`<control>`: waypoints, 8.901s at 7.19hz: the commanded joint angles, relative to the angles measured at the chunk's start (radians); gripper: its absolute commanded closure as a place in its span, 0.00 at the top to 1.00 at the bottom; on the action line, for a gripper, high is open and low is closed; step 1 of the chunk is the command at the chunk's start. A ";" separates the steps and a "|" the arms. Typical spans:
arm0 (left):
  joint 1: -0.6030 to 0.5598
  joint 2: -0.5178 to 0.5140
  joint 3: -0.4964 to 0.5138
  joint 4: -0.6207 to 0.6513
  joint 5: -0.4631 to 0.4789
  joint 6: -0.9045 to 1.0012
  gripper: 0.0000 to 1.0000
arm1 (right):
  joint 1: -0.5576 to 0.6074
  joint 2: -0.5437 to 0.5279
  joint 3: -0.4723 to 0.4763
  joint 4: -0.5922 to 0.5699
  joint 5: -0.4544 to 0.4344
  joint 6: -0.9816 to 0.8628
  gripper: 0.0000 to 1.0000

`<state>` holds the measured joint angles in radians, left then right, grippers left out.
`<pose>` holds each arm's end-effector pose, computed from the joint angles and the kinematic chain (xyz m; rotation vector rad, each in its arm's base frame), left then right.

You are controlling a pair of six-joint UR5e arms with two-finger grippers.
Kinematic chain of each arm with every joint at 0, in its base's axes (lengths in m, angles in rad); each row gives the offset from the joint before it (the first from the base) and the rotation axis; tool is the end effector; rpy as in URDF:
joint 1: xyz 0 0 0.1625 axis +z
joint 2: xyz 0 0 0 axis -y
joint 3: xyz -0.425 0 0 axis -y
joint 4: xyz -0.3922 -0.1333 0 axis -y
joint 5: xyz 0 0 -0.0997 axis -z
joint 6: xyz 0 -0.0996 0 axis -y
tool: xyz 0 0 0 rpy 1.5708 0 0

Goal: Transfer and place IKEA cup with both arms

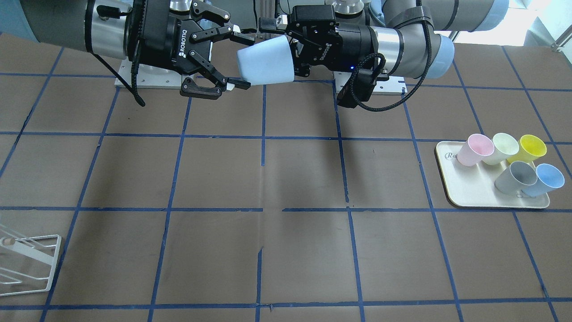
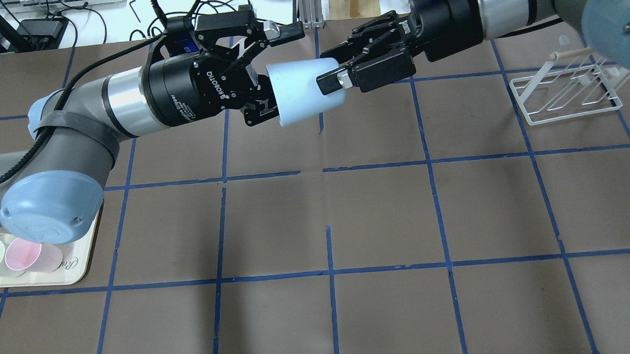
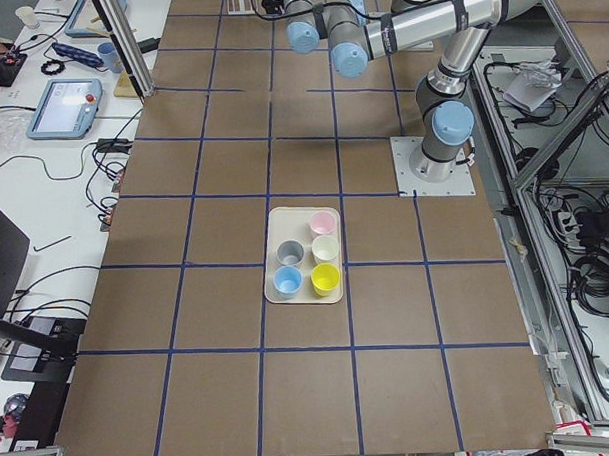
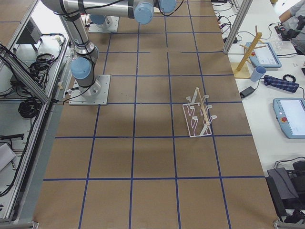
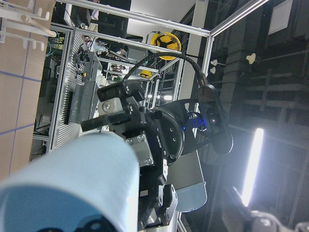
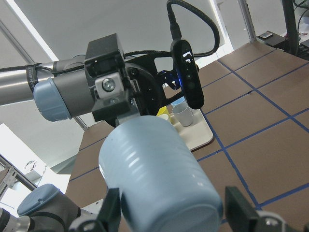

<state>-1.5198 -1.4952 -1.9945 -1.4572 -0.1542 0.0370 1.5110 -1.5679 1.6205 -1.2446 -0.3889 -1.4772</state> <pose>-0.2091 -0.4483 0.4442 0.2035 -1.4069 -0.0934 0.1969 -0.4842 0.4949 -1.0901 1.6610 -0.6474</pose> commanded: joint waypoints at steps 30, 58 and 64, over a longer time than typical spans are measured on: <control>0.452 -0.290 0.206 0.233 1.898 0.655 0.00 | 0.057 0.166 -0.229 -0.423 -1.214 1.465 1.00; -0.031 -0.002 0.369 -0.196 1.680 0.083 1.00 | 0.052 0.163 -0.228 -0.421 -1.217 1.466 1.00; -0.046 0.087 0.272 -0.180 1.740 0.072 1.00 | 0.067 0.079 -0.173 -0.334 -1.213 1.529 1.00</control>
<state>-1.5670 -1.4127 -1.7204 -1.6368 1.5908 0.1128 1.5773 -1.4457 1.4106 -1.6194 -1.5973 0.0426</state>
